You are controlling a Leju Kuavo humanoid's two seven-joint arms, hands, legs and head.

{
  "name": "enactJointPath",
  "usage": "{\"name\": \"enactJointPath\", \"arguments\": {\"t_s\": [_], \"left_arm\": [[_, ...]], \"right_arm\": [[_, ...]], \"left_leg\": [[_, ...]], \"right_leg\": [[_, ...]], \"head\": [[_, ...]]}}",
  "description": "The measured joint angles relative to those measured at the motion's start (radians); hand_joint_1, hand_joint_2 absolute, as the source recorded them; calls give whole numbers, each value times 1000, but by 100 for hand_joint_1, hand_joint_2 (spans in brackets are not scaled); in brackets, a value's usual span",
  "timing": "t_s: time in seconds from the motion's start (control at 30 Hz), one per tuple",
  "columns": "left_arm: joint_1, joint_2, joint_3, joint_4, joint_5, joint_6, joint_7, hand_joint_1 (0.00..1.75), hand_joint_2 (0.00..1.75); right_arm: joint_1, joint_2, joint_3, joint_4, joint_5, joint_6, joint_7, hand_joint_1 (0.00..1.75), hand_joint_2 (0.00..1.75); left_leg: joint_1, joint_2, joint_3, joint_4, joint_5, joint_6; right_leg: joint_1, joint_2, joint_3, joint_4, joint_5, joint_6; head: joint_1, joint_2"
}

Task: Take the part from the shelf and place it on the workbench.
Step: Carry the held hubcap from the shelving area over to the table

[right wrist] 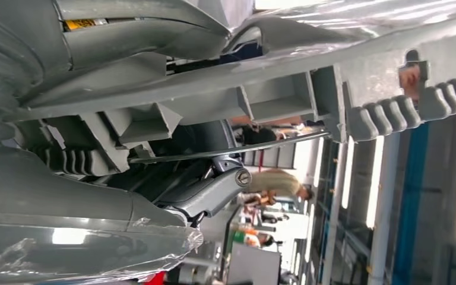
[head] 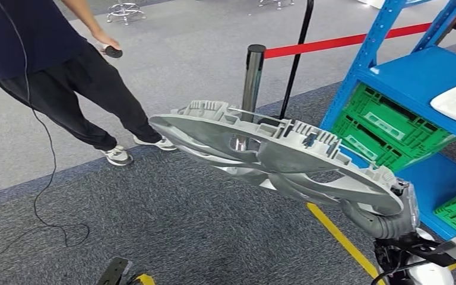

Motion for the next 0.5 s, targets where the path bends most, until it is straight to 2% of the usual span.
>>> {"name": "enactJointPath", "arguments": {"t_s": [0.07,0.1,0.13,0.17,0.23,0.27,0.3,0.33,0.37,0.4,0.43,0.47,0.5], "left_arm": [[-1,1,0,0,0,0,-1,0,175],[0,2,0,0,0,0,-1,0,175],[1,2,0,0,0,0,-1,0,175],[1,3,0,0,0,0,-1,0,175],[0,2,0,0,0,0,-1,0,175],[1,1,0,0,0,0,-1,0,175],[2,1,0,0,0,0,-1,0,175],[3,1,0,0,0,0,-1,0,175],[5,1,0,0,0,0,0,0,175],[6,0,0,0,0,0,0,0,175],[6,1,0,0,0,0,0,0,175],[6,1,0,0,0,0,0,0,175],[6,1,0,0,0,0,0,0,175]], "right_arm": [[0,0,0,0,2,0,-1,175,175],[-1,0,0,0,2,0,-1,175,175],[-1,0,0,0,3,0,-1,175,175],[-1,0,0,0,4,0,-1,175,175],[0,0,0,0,4,-1,-2,175,175],[2,0,0,0,5,-1,-2,175,175],[3,0,0,0,5,-2,-2,175,175],[5,0,0,0,6,-2,-2,175,175],[6,0,0,0,6,-2,-2,175,175],[6,0,0,0,6,-2,-2,175,175],[6,0,0,1,6,-2,-2,175,175],[6,0,0,1,6,-2,-2,175,175],[6,1,0,1,6,-2,-2,175,175]], "left_leg": [[-3,-16,-1,-8,-2,13],[-3,-27,1,-10,-2,19],[-1,-38,3,-12,-2,27],[1,-49,5,-13,-1,34],[3,-72,6,-14,-1,43],[3,-85,7,-14,-1,44],[3,-98,7,-13,-1,45],[3,-112,9,-13,-1,44],[4,-126,11,-13,-2,43],[5,-139,14,-12,-4,41],[5,-152,16,-10,-5,37],[5,-163,14,-7,-7,32],[5,-174,11,-5,-6,26]], "right_leg": [[1,-18,6,-4,-5,8],[-1,-19,7,-2,-10,13],[-3,-7,2,14,-23,17],[-6,14,-15,52,-46,20],[-7,62,-82,187,-107,22],[-7,73,-120,256,-130,22],[-7,77,-147,296,-135,22],[-7,78,-155,298,-118,21],[-8,81,-144,258,-84,20],[-11,90,-117,190,-40,20],[-15,112,-86,118,-7,21],[-18,132,-59,63,13,22],[-20,149,-44,31,21,22]], "head": [[2,0],[3,0],[4,0],[6,0],[10,0],[12,0],[12,0],[12,0],[12,0],[12,0],[12,0],[11,0],[12,0]]}}
